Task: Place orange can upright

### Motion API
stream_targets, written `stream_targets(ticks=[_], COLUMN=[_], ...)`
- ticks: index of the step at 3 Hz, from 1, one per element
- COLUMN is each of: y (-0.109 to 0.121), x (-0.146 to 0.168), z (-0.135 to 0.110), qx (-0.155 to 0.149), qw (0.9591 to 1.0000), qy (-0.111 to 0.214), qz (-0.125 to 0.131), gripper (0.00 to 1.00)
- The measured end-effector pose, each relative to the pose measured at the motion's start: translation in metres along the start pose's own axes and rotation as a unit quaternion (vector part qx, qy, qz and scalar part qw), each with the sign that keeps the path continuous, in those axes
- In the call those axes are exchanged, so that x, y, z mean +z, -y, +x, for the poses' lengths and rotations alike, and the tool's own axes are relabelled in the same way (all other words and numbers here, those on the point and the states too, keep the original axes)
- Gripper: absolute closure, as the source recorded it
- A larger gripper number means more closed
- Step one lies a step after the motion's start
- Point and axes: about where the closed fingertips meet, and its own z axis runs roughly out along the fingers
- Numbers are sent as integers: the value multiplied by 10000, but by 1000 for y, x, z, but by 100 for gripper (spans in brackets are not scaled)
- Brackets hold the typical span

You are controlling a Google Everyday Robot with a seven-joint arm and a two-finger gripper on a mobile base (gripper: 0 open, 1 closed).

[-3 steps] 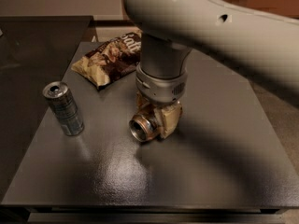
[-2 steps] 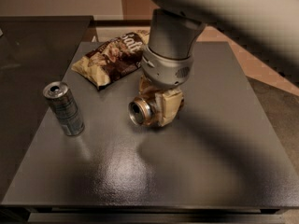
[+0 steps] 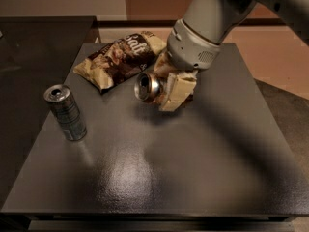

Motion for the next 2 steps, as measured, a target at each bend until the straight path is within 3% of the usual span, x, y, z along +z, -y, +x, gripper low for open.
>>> stream_targets(ticks=[1,2], y=[0,-4], x=[-11,-20], z=[0,0], qx=[551,1046], qw=[9940,9779], qy=[851,1636], qz=[420,776], gripper=[100,100])
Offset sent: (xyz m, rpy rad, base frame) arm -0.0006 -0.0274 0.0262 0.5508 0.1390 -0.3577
